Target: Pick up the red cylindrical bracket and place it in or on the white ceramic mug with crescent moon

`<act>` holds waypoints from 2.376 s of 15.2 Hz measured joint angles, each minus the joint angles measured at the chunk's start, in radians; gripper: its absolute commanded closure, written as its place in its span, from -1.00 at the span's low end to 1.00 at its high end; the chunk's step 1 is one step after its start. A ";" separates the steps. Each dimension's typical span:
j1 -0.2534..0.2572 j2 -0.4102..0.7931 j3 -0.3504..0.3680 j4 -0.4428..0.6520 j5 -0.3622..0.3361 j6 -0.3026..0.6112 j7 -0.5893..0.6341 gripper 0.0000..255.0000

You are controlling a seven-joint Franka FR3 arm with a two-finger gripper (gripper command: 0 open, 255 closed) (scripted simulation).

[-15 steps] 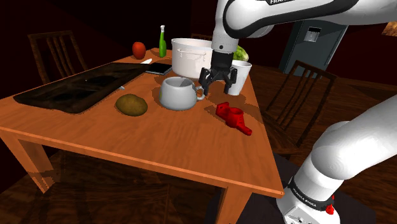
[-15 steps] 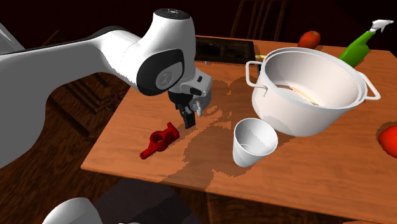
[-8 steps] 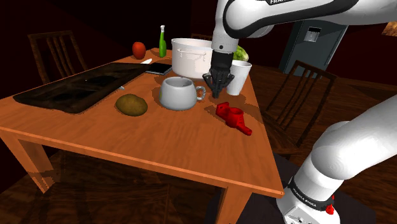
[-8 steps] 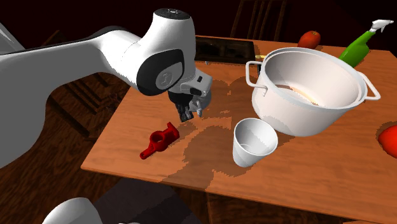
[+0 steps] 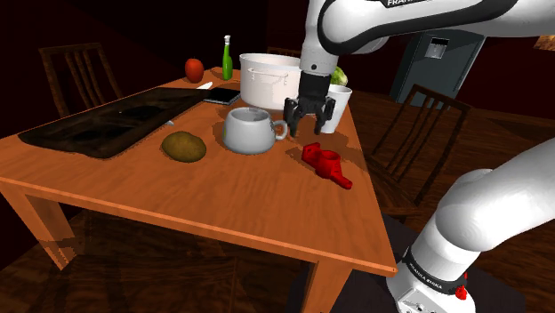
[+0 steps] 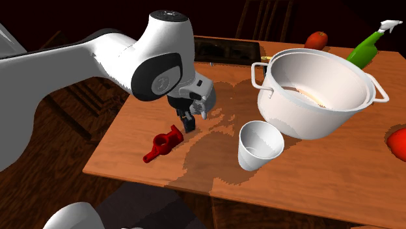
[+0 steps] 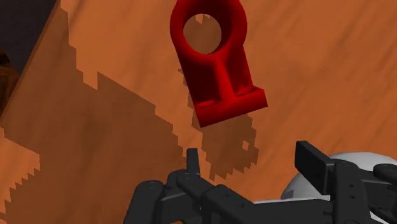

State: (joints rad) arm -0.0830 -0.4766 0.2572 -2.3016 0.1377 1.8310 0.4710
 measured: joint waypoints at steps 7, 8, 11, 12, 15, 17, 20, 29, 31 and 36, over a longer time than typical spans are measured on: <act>0.068 -0.296 0.007 -0.221 0.056 -0.059 0.021 -1.00; 0.073 -0.319 0.005 -0.242 0.058 -0.059 0.019 -1.00; 0.082 -0.333 0.017 -0.287 0.070 -0.028 0.025 -1.00; 0.084 -0.335 0.020 -0.302 0.074 -0.014 0.026 -1.00; 0.086 -0.329 0.028 -0.337 0.081 0.026 0.024 -1.00; 0.086 -0.329 0.028 -0.344 0.081 0.033 0.023 -1.00; 0.086 -0.329 0.027 -0.346 0.081 0.036 0.022 -1.00; 0.086 -0.329 0.027 -0.347 0.081 0.036 0.022 1.00; 0.086 -0.329 0.027 -0.347 0.081 0.036 0.022 1.00; 0.083 -0.336 0.019 -0.310 0.074 -0.008 0.023 1.00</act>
State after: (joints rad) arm 0.0004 -0.8128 0.2764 -2.6112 0.2116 1.8228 0.4942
